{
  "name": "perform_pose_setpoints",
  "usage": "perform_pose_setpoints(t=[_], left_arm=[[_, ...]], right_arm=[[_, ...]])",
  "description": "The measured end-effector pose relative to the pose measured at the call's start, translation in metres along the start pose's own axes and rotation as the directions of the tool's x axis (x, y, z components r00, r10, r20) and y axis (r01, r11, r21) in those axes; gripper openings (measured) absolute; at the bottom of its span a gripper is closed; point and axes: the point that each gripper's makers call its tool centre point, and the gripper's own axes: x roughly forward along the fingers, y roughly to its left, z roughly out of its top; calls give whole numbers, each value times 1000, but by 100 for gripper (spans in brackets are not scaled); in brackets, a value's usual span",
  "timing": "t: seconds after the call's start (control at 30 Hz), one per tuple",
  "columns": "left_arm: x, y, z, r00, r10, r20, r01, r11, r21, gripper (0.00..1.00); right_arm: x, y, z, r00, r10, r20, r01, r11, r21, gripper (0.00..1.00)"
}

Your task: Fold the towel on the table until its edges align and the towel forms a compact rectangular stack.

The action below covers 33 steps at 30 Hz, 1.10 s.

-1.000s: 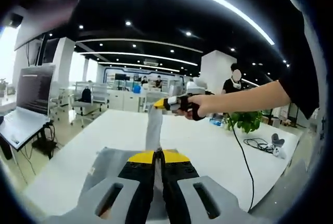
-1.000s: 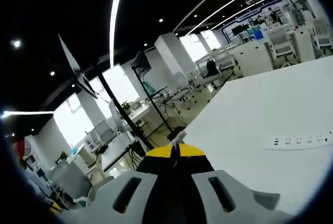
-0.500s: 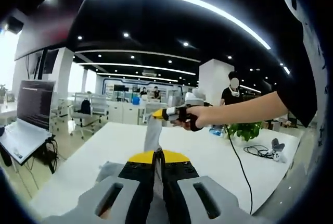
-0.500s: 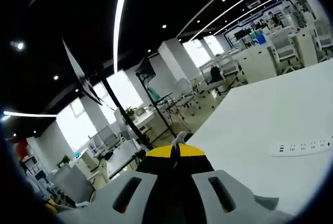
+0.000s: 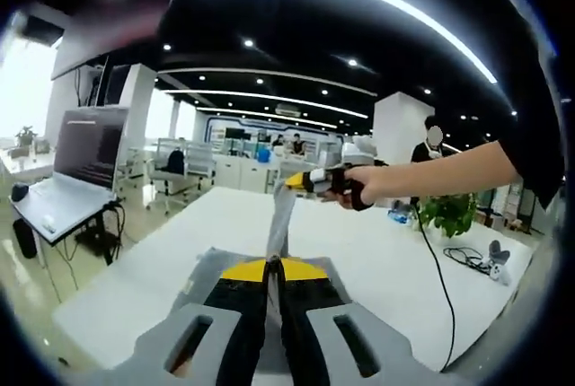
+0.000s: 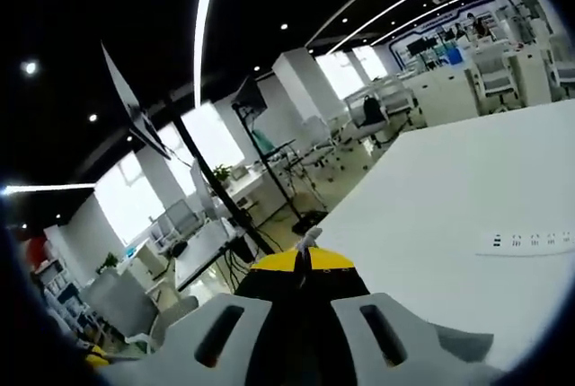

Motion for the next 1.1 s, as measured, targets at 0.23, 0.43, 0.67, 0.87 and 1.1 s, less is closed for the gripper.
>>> perform_pose_setpoints(t=[0.23, 0.43, 0.67, 0.87, 1.1], left_arm=[[4, 28, -25, 995, 95, -35, -96, 995, -39, 4], [6, 49, -35, 988, 146, -47, -149, 986, -75, 4], [7, 73, -63, 974, 213, -78, -222, 965, -137, 4], [12, 96, -89, 961, 253, -115, -269, 951, -155, 4], [14, 119, -115, 940, 302, -158, -328, 926, -185, 4]], right_arm=[[31, -6, -22, 999, 2, -49, -2, 1000, 2, 0], [54, -6, -34, 997, 2, -76, -3, 1000, -11, 0], [83, -5, -58, 993, -6, -117, 5, 1000, -10, 0], [105, -8, -77, 989, -25, -146, 22, 999, -27, 0], [128, -16, -103, 981, -47, -187, 37, 998, -55, 0]])
